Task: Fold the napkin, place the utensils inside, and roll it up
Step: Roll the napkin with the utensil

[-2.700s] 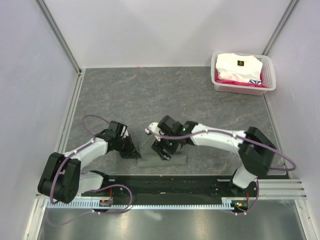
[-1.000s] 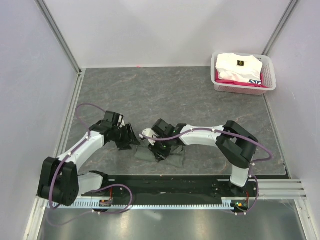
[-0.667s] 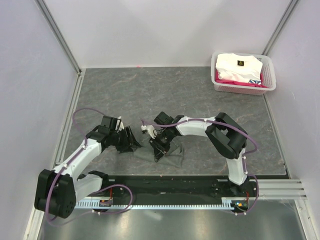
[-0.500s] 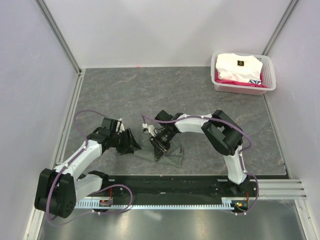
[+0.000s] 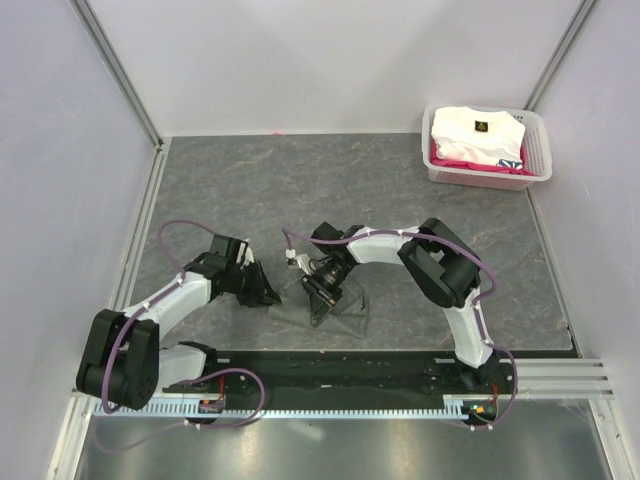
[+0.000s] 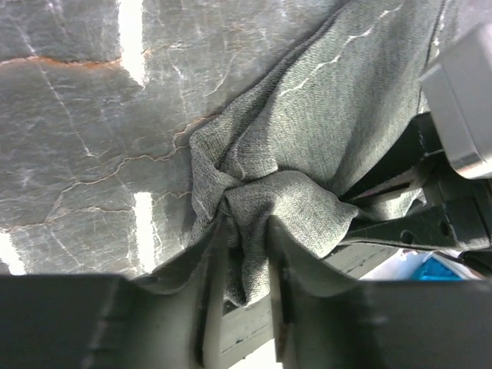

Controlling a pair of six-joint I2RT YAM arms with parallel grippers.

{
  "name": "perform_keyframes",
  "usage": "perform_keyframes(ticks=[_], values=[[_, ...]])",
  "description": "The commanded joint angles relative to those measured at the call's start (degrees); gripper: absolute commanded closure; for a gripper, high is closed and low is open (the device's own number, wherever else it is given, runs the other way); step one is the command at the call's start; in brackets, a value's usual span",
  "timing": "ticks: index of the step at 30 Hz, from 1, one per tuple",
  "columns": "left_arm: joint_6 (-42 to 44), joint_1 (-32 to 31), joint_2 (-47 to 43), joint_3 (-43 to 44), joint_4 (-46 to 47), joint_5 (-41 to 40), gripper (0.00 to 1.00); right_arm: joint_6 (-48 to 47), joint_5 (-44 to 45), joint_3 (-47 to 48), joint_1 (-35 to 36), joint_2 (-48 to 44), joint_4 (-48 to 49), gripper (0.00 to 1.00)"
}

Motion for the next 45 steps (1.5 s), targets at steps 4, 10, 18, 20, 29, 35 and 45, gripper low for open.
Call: perform_keyframes(ticks=[4,10,18,20,29,35,45], values=[[-0.18,0.02,1.28,-0.76,1.35,1.29,0.94,-3.14,12.72,0.05,0.31,2.5,-3.31,0.72],[0.09,0.02,2.86,0.91,-2.43,-0.99,0.98,-1.56,17.46,0.67,0.22,-1.45,-1.91,0.5],[1.14,0.02,6.11,3.45,-5.42,-1.87,0.98,-0.32,26.95,-0.55,0.57,-12.07,0.8,0.32],[1.67,0.02,6.55,3.98,-5.86,-2.31,0.98,-0.15,32.12,-2.22,1.62,-15.33,2.74,0.28],[3.95,0.11,10.15,6.18,-7.18,-2.05,0.98,-3.4,56.91,-15.49,15.31,-30.72,13.03,0.2],[4.48,0.19,10.86,6.53,-7.45,-1.96,0.98,-3.84,62.64,-17.35,21.22,-28.89,15.05,0.2],[4.75,0.11,11.38,6.8,-7.45,-1.87,0.98,-6.21,64.67,-15.77,21.66,-23.52,17.17,0.22]])
